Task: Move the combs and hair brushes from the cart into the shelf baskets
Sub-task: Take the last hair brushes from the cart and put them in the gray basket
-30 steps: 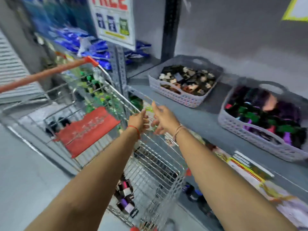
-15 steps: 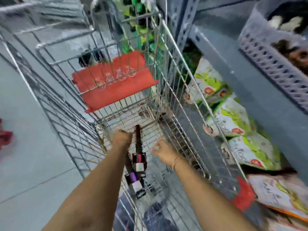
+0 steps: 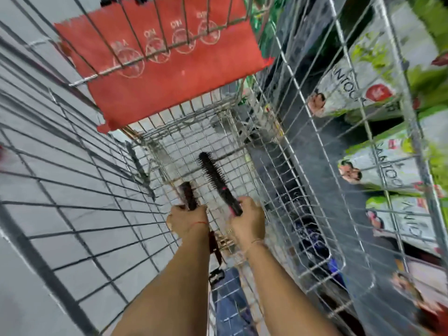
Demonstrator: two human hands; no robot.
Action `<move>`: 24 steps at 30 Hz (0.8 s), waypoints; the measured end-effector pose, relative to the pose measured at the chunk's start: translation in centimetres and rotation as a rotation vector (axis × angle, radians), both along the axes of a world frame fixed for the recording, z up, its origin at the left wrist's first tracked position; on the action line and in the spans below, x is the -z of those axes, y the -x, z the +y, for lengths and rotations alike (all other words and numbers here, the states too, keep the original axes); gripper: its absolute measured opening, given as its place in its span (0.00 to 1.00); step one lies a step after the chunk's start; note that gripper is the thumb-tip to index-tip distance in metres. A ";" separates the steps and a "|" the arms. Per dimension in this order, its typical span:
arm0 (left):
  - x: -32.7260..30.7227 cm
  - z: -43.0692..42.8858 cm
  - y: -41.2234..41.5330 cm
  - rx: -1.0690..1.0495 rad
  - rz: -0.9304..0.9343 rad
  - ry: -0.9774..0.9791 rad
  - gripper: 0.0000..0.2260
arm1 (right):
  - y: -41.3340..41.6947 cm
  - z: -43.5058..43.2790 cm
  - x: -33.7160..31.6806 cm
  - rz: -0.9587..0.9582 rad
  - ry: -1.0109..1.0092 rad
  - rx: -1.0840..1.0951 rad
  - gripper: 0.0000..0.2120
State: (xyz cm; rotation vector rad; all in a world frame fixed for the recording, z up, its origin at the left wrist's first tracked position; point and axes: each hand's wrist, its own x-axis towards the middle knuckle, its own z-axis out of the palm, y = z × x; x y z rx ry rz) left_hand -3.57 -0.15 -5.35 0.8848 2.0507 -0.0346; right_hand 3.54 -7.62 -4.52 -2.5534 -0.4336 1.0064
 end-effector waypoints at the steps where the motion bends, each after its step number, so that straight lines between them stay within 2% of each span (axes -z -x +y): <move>1: -0.4 0.3 -0.5 -0.011 -0.075 -0.058 0.22 | -0.8 -0.7 -0.7 -0.056 -0.004 -0.011 0.14; 3: -0.8 0.2 -2.4 0.079 -0.223 -0.074 0.18 | -2.1 -2.1 -0.9 -0.110 -0.016 -0.041 0.14; 5: -0.6 0.4 -4.2 0.172 -0.383 -0.007 0.19 | -2.9 -3.2 -0.7 0.053 -0.071 -0.013 0.16; 7: 0.2 1.1 -5.3 0.287 -0.436 0.032 0.22 | -3.2 -4.0 0.0 0.209 -0.057 0.070 0.18; 9: 1.0 1.3 -5.2 0.377 -0.344 -0.034 0.29 | -3.6 -4.7 0.8 0.155 0.027 0.083 0.21; 11: 1.5 0.6 -4.4 0.486 -0.171 -0.104 0.33 | -4.0 -4.9 0.8 0.040 0.088 0.052 0.22; 13: 1.6 -1.2 -3.6 0.608 -0.013 -0.096 0.34 | -3.9 -4.5 1.0 -0.023 0.101 0.034 0.25; 15: 1.5 -3.2 -3.3 0.695 0.065 -0.039 0.35 | -3.8 -4.0 1.3 -0.026 0.099 -0.006 0.29; 16: 1.5 -3.8 -3.5 0.700 0.059 -0.025 0.34 | -3.6 -3.6 1.6 0.009 0.106 -0.006 0.28; 18: 1.7 -4.3 -4.4 0.643 -0.017 -0.043 0.26 | -3.5 -2.8 1.7 0.135 0.098 0.110 0.20; 21: 0.7 -3.5 -5.8 0.415 -0.138 -0.074 0.18 | -3.5 -2.4 1.4 0.165 -0.014 0.312 0.07; 24: -3.1 -3.7 -6.3 0.321 -0.165 -0.191 0.16 | -2.6 -3.0 -1.4 0.150 -0.250 0.441 0.11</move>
